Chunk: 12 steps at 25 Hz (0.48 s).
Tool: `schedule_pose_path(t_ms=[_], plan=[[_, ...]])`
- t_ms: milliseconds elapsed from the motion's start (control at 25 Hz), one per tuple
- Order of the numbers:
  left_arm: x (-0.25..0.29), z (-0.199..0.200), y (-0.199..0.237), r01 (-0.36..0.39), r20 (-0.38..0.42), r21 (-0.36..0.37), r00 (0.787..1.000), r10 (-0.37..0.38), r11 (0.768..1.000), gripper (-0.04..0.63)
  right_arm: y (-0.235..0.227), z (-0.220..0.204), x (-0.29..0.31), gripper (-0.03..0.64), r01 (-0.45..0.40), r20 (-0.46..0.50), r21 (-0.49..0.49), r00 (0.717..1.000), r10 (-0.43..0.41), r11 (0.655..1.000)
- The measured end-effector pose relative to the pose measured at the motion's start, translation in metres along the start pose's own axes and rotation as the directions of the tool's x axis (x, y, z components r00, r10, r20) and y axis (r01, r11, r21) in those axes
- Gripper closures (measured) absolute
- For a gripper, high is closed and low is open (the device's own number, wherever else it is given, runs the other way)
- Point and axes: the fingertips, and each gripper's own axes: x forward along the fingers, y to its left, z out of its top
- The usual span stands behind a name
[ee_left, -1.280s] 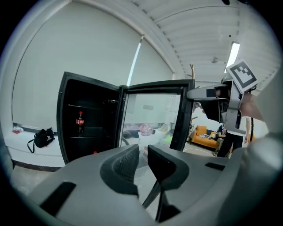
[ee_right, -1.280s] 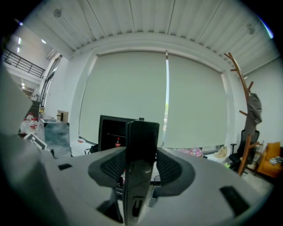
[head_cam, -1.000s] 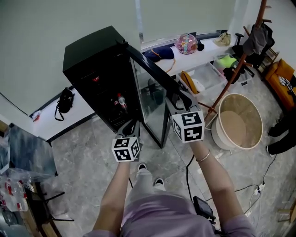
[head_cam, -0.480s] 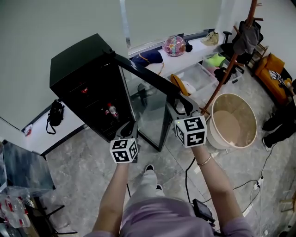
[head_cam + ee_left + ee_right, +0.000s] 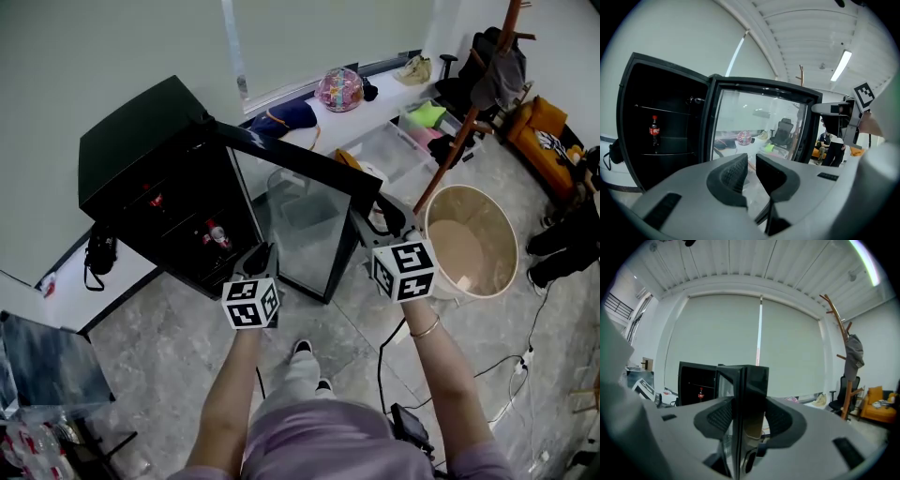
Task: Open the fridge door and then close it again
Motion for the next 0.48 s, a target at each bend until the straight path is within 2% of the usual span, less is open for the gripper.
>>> schedule_pose_path(t_ms=[480], plan=[[0.052, 0.009, 0.016, 0.036, -0.031, 0.007, 0.999, -0.036, 0.999, 0.541, -0.047, 0.001, 0.035, 0.405, 0.038, 0.039, 0.036, 0.998, -0.039, 0.999]])
